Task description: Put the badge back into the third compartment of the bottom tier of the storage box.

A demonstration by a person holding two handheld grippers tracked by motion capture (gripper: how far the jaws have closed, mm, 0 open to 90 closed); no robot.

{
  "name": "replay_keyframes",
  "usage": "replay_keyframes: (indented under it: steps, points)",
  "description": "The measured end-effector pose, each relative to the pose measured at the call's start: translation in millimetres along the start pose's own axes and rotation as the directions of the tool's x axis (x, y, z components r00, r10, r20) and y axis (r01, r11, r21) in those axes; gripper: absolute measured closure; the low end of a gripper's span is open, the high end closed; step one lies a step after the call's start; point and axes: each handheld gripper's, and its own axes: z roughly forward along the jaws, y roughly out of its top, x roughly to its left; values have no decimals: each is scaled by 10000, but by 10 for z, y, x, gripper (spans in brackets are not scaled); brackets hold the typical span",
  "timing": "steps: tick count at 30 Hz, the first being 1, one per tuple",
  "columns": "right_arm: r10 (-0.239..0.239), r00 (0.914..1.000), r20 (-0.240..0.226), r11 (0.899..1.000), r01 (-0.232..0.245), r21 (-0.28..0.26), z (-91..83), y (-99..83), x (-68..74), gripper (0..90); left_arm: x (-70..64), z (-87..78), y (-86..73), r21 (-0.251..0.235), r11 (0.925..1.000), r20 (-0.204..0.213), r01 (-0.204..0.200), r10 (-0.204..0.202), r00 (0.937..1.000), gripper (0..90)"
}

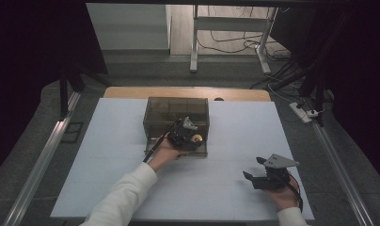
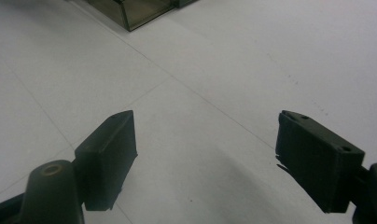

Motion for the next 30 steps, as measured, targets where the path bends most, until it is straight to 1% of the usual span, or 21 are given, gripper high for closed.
replay_keyframes:
  steps: [10, 14, 18, 30]
  points:
    - [-23, 10000, 0, 10000, 23, 16, -3, -2, 1, 200, -7, 19, -8, -26, 10000, 0, 21, -21, 10000, 465]
    - [-35, 10000, 25, 10000, 35, 39, -9, -2, -1, 200, -20, 19, -16, 24, 9999, 1, -102, 102, 9999, 400]
    - [-37, 10000, 29, 10000, 37, 36, -10, -2, -2, 200, -23, -2, -29, -24, 10000, 22, -60, 60, 10000, 378]
    - [-40, 10000, 34, 10000, 40, 64, -5, -3, 1, 200, -46, -76, -46, -237, 9997, 121, -22, 25, 9999, 357]
